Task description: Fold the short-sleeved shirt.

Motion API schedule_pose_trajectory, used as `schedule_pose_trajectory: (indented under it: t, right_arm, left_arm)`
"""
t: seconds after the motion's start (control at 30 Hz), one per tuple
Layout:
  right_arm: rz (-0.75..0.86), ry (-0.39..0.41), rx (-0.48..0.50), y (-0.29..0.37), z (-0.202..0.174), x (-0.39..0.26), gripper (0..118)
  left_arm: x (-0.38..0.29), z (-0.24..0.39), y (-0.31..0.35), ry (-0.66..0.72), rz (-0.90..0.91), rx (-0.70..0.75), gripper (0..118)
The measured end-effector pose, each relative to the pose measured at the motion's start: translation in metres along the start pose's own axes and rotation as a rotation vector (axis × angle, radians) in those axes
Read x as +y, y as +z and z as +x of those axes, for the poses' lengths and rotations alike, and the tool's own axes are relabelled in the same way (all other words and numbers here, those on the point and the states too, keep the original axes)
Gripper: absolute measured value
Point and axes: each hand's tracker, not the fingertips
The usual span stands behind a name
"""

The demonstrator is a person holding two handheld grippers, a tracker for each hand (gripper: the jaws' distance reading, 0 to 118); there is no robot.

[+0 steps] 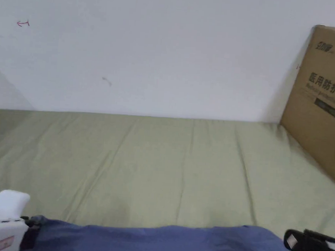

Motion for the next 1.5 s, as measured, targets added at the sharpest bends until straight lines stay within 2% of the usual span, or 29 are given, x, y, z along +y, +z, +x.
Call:
schedule_pose_trajectory:
  t: [0.03,0.07,0.1,0.13,0.17,0.2,0.23,0.27,0.33,0.47,0.5,0.53,0.57,0.6,0.63,0.67,0.7,0.73,0.8,0.87,1.0,1.07,1.2,1.5]
  right_arm:
    - [-0.013,-0.001,-0.015,-0.013,0.003,0.011,0]
    - [-0.064,0.001,-0.028,-0.032,0.012,0.024,15]
    - [-0.144,0.000,-0.026,-0.055,0.021,0.037,50]
    - [-0.215,-0.003,-0.038,-0.077,0.029,0.045,95]
    - [-0.268,-0.003,-0.060,-0.097,0.034,0.048,117]
    - [-0.336,-0.018,-0.083,-0.116,0.040,0.051,116]
    - [-0.307,-0.013,-0.115,-0.127,0.042,0.058,116]
    - [-0.342,-0.037,-0.153,-0.143,0.040,0.059,116]
    - [-0.409,-0.013,-0.215,-0.169,0.045,0.051,116]
    - [-0.477,0.045,-0.273,-0.212,0.053,0.037,110]
    - [-0.496,0.081,-0.302,-0.218,0.050,0.031,105]
    - [-0.520,0.113,-0.322,-0.222,0.045,0.024,93]
    - [-0.480,0.160,-0.321,-0.215,0.044,0.021,90]
    - [-0.434,0.168,-0.321,-0.209,0.040,0.023,88]
    - [-0.453,0.132,-0.293,-0.205,0.039,0.025,78]
    - [-0.450,0.125,-0.288,-0.199,0.038,0.027,58]
    - [-0.435,0.114,-0.263,-0.189,0.039,0.030,35]
    - [-0.439,0.071,-0.159,-0.179,0.037,0.031,4]
    - [-0.355,0.129,-0.177,-0.149,0.025,0.032,4]
    - [-0.293,0.125,-0.062,-0.110,0.018,0.035,4]
    - [-0.152,0.131,-0.066,-0.017,0.002,0.048,4]
    - [-0.085,0.122,-0.058,0.028,-0.004,0.059,4]
    - [0.004,0.158,-0.047,0.106,-0.020,0.093,4]
    - [0.227,0.199,-0.057,0.216,-0.080,0.183,4]
  left_arm:
    - [0.002,-0.002,0.012,0.021,0.034,0.017,2]
    - [0.004,-0.004,0.025,0.038,0.058,0.037,2]
    - [0.005,-0.006,0.039,0.053,0.090,0.033,2]
    - [0.010,-0.005,0.054,0.058,0.121,0.017,2]
    - [0.010,-0.003,0.064,0.048,0.136,0.015,2]
    - [0.009,-0.001,0.074,0.029,0.143,0.017,2]
    - [0.009,0.002,0.080,0.017,0.150,0.012,2]
    - [0.012,0.004,0.086,0.004,0.150,0.010,2]
    - [0.011,0.008,0.093,-0.007,0.142,0.013,2]
    - [0.008,0.010,0.094,0.004,0.127,0.009,2]
    - [0.006,0.011,0.094,0.006,0.120,0.006,2]
    - [0.005,0.009,0.091,0.004,0.115,0.007,2]
    - [0.003,0.009,0.090,0.002,0.109,0.005,2]
    - [0.000,0.010,0.090,-0.005,0.098,0.002,2]
    - [-0.003,0.010,0.089,-0.015,0.081,-0.004,2]
    - [-0.004,0.009,0.086,-0.024,0.068,-0.005,2]
    - [-0.006,0.010,0.086,-0.024,0.065,0.001,2]
    - [-0.009,0.011,0.088,-0.019,0.068,0.002,2]
    - [-0.014,0.014,0.095,0.010,0.121,0.020,2]
    - [-0.020,0.018,0.109,0.025,0.166,0.023,2]
    - [-0.015,0.022,0.151,0.082,0.222,0.016,2]
    - [-0.004,0.021,0.175,0.085,0.255,0.022,2]
    - [0.030,0.024,0.229,0.066,0.359,0.035,2]
    - [0.111,0.031,0.306,0.037,0.490,0.048,2]
